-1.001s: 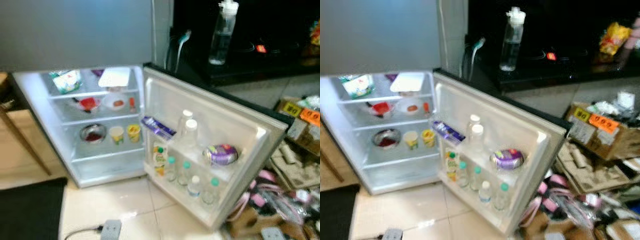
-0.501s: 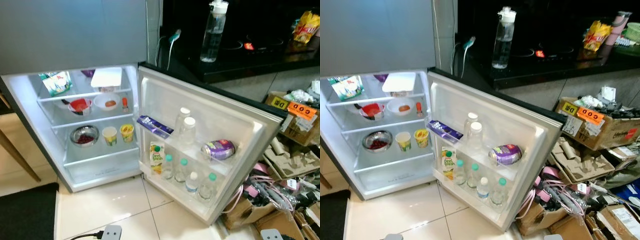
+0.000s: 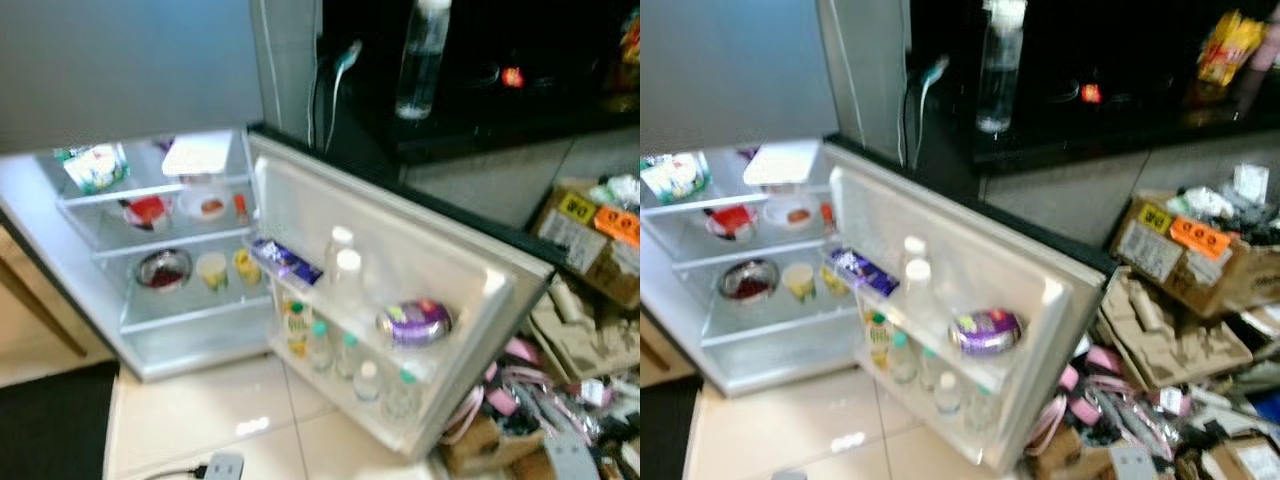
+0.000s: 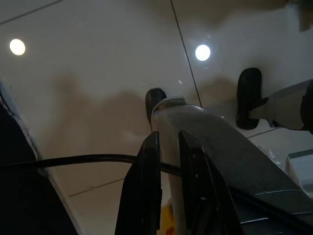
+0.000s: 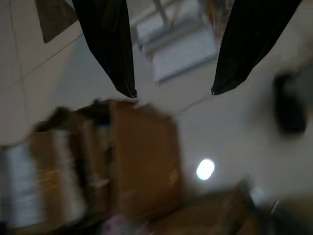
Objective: Restocking fridge
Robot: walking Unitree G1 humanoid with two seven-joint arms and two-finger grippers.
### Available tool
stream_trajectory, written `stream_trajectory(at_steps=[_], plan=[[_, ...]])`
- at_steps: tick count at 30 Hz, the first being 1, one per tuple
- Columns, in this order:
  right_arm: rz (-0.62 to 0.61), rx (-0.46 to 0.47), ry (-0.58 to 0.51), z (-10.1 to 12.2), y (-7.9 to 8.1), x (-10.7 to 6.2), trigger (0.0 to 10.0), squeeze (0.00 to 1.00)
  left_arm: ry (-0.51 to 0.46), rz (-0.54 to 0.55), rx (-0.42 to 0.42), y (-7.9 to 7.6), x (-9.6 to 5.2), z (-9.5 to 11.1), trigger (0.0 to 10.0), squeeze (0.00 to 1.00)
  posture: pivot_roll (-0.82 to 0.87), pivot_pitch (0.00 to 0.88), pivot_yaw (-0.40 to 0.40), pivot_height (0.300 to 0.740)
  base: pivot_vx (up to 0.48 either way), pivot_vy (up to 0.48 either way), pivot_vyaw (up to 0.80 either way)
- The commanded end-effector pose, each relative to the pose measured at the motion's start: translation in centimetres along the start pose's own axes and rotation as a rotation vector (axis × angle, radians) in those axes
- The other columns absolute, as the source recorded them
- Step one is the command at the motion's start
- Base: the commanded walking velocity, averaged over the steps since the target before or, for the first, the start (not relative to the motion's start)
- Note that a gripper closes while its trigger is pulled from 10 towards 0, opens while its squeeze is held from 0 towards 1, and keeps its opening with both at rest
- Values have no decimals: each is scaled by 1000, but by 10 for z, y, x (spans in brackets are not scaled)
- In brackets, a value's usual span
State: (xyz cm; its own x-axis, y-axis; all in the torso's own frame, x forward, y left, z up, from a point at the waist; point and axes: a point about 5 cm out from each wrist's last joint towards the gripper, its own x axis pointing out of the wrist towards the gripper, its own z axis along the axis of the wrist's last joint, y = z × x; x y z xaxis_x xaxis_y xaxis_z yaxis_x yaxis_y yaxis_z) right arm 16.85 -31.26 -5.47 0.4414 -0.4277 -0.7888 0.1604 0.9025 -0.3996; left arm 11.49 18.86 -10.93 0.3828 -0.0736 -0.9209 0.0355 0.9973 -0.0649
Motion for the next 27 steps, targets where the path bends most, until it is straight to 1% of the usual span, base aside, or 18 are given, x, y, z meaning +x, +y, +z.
stream_trajectory(at_steps=[1,3,5,7,9,10,11,12,14,15,16,17,19,21,23,24,26,27], plan=[[-39,58,-47,12,-6,0,10000,0,52,-11,-14,-2,-1,-15,10000,0,-76,0,-43,740,0,0,0],[-81,164,-123,33,-19,0,10000,0,52,-11,-15,-1,-2,-15,10000,0,-76,0,-43,740,0,0,0],[-92,337,-272,70,-38,-4,10000,0,51,-10,-19,-1,-2,-15,10000,0,-72,0,-44,740,0,0,0],[-73,464,-400,102,-51,-10,10000,0,51,-8,-22,0,-2,-16,10000,0,-72,0,-44,740,0,0,0],[-39,533,-474,120,-57,-15,10000,0,51,-8,-23,0,-2,-16,10000,0,-72,0,-44,740,0,0,0],[-39,533,-474,120,-57,-15,10000,0,51,-8,-23,0,-2,-16,10000,0,-72,0,-44,740,0,0,0],[-5,568,-516,130,-58,-18,10000,0,52,-8,-24,0,-2,-16,10000,0,-72,0,-44,740,0,0,0],[22,578,-568,143,-60,-22,4314,0,53,-9,-25,0,-2,-17,10000,0,-66,0,-45,740,0,0,0],[22,578,-568,143,-60,-22,4314,0,53,-9,-25,0,-2,-17,10000,0,-66,0,-45,740,0,0,0],[46,599,-616,154,-63,-27,0,0,54,-9,-27,0,-2,-18,10000,0,-66,0,-45,740,0,0,0],[60,610,-659,165,-66,-31,0,0,54,-9,-29,0,-2,-18,10000,0,-66,0,-45,740,0,0,0],[60,610,-659,165,-66,-31,0,0,54,-9,-29,0,-2,-18,10000,0,-66,0,-45,740,0,0,0],[121,654,-749,185,-68,-40,0,0,54,-8,-33,0,-3,-19,10000,0,-61,0,-47,740,0,0,0],[149,664,-771,189,-68,-42,0,0,54,-8,-35,0,-3,-19,10000,0,-61,0,-47,740,0,0,0],[256,659,-828,199,-60,-47,0,0,54,-7,-35,1,-3,-19,10000,0,-62,0,-44,740,0,0,0],[256,659,-828,199,-60,-47,0,0,54,-7,-35,1,-3,-19,10000,0,-62,0,-44,740,0,0,0],[397,616,-866,207,-46,-51,0,0,54,-6,-34,1,-3,-19,10000,0,-64,0,-42,740,0,0,0],[397,616,-866,207,-46,-51,0,0,54,-6,-34,1,-3,-19,10000,0,-64,0,-42,740,0,0,0]])
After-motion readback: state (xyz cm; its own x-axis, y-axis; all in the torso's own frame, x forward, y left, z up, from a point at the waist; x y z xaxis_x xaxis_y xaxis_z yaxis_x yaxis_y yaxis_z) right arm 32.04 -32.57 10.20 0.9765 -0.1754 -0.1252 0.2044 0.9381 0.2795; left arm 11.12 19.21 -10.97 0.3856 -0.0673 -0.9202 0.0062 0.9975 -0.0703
